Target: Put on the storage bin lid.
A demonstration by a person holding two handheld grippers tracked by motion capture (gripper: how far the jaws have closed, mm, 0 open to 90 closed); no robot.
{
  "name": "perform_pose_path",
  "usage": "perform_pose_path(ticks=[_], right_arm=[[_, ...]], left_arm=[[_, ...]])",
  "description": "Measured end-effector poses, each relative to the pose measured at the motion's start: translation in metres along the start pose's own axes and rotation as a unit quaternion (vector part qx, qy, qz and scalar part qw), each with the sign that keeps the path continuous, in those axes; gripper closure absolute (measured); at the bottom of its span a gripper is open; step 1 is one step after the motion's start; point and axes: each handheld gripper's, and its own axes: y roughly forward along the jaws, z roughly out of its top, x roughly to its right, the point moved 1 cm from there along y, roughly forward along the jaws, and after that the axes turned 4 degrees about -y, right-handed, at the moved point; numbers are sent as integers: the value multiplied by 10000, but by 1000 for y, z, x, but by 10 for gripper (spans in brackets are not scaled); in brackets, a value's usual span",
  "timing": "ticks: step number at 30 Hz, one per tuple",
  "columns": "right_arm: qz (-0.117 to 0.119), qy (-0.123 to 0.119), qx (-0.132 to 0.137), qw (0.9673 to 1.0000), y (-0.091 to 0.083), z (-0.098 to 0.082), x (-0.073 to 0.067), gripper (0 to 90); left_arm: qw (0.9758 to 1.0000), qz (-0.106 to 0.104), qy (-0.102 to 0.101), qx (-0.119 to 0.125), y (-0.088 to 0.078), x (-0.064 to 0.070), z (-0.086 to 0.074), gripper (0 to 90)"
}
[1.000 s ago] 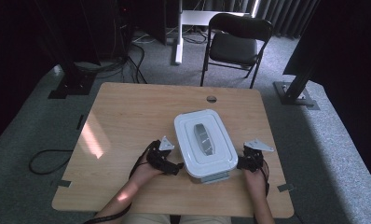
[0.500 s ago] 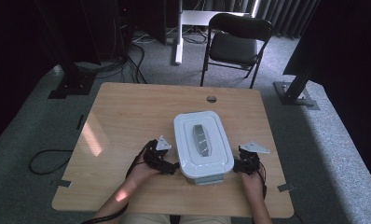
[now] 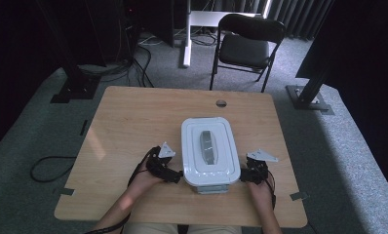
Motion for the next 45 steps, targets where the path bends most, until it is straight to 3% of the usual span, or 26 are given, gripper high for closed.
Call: perform_pose_path(ticks=[6,12,29,41,45], right_arm=[[-35,-60,-30,10000,1,1,1,135],[-70,-72,-39,9999,1,1,5,135],[-96,-11,6,10000,-7,-1,13,135],[-108,-24,5,9999,-11,-6,15,135],[-117,-16,21,9999,-12,-7,17,135]], left_arm=[[10000,29,-38,-16,-1,-3,-3,20],[9994,127,-254,200,-7,-11,-7,20],[9991,205,-236,272,-16,-12,-11,21],[9989,339,-287,140,-29,-22,-29,21],[9983,417,-354,210,-36,-27,-33,21]])
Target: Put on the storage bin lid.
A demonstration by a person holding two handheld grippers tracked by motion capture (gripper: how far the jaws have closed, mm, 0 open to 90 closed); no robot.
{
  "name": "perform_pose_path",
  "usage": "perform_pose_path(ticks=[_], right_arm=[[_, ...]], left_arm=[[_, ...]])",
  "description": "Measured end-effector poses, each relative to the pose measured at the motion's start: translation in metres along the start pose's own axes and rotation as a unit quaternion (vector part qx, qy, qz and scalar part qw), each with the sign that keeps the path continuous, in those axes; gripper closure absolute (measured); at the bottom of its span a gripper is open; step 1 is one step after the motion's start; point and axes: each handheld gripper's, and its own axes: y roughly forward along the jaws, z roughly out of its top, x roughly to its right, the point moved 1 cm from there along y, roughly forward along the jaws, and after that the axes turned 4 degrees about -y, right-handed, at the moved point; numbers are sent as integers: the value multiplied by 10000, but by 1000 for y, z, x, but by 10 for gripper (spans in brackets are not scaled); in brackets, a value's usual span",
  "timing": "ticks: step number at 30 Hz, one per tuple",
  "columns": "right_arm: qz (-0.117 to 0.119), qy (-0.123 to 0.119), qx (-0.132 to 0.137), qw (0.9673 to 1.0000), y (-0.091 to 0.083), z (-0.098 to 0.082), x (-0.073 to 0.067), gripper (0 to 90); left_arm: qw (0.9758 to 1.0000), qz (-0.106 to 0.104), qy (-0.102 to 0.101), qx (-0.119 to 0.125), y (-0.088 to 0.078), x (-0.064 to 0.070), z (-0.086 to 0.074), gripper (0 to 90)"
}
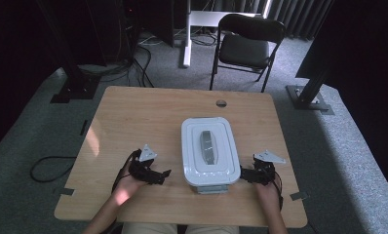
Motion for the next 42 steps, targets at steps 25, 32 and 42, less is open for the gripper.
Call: perform_pose_path(ticks=[25,32,42], right_arm=[[-222,21,3,9998,-15,-14,7,135],[-346,69,0,9994,-20,-18,8,135],[-498,142,19,9987,-27,-24,12,134]], left_arm=[[9987,344,-272,-258,-22,-25,-25,21],[9976,446,-446,-282,-31,-35,-35,21],[9959,598,-615,-286,-47,-48,-52,21]])
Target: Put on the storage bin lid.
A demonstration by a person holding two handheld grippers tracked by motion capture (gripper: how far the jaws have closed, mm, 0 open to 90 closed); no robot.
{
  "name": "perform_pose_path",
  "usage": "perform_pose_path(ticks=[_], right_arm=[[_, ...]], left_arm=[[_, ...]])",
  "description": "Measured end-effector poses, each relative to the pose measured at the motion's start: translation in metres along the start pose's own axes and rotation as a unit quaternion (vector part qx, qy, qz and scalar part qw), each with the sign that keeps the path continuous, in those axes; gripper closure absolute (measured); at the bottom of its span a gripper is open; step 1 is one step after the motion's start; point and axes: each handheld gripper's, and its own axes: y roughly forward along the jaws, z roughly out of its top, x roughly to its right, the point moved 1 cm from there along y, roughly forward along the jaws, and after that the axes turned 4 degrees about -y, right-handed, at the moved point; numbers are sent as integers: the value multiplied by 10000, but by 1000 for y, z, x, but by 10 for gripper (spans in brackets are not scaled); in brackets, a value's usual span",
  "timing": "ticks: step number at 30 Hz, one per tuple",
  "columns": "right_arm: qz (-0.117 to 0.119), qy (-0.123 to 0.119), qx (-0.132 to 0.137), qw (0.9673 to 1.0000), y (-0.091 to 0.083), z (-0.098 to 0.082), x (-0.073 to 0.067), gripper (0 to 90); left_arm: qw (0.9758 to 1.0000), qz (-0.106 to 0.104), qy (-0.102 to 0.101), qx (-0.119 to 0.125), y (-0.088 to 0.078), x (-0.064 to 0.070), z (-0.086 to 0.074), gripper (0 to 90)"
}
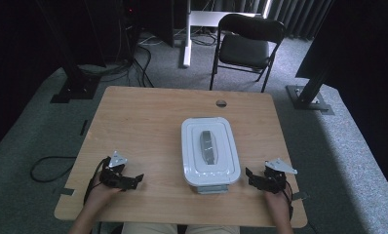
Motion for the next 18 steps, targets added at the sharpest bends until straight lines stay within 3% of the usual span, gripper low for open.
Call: perform_pose_path(ticks=[13,18], right_arm=[[-232,79,-14,9997,-12,-9,5,125],[-315,181,-39,9993,-17,-13,8,125]], left_arm=[[9997,127,-212,39,-16,-13,-19,21],[9992,285,-263,21,-22,-18,-26,21]])
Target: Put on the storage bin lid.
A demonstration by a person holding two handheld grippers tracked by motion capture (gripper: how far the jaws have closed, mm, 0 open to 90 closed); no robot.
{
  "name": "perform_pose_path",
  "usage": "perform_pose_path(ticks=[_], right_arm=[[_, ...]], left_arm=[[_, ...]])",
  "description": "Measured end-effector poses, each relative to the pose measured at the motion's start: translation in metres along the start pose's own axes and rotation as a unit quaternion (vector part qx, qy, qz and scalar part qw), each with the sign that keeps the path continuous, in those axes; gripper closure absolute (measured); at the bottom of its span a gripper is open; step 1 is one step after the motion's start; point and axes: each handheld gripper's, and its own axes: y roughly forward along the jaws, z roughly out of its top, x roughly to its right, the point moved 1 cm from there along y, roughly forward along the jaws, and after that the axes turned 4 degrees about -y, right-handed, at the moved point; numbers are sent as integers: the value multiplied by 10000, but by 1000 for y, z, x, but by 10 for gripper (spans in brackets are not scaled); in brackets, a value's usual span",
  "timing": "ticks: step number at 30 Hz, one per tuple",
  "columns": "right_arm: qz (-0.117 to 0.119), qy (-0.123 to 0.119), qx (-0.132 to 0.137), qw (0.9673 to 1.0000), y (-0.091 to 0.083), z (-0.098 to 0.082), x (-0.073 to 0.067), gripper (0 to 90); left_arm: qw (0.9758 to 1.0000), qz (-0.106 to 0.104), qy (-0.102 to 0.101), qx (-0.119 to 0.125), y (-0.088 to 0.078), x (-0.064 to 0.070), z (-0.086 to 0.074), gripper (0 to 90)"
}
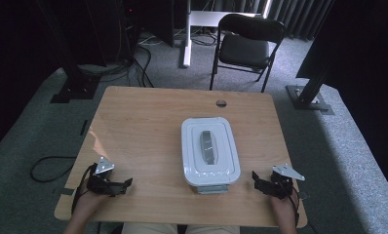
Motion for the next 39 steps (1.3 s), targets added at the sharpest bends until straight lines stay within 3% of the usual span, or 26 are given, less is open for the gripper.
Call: perform_pose_path(ticks=[7,13,14,15,16,18,25,26,30,39], right_arm=[[-335,197,-101,9992,-4,-6,7,125],[-623,292,-281,9972,-6,-8,14,130],[-713,439,-275,9961,-6,-9,17,130],[-713,439,-275,9961,-6,-9,17,130],[-707,546,-332,9954,-5,-10,20,130],[-787,553,-352,9947,-5,-10,21,130],[-951,582,-703,9913,0,-10,23,135],[-966,541,-845,9903,2,-10,23,132],[-992,710,-880,9886,3,-10,26,129],[-1039,757,-874,9879,5,-8,28,130]], left_arm=[[9995,218,-247,14,-12,-15,-11,21],[9971,530,-537,-39,-23,-30,-21,21],[9962,578,-648,-42,-24,-33,-24,21],[9960,589,-664,-49,-25,-34,-24,21],[9948,716,-713,-119,-25,-38,-27,21],[9941,758,-773,-114,-26,-41,-29,21],[9915,1031,-769,-186,-24,-42,-29,21],[9898,1132,-858,-124,-24,-43,-29,21],[9898,1129,-868,-22,-22,-45,-29,21],[9899,1125,-865,-6,-19,-49,-26,21]])
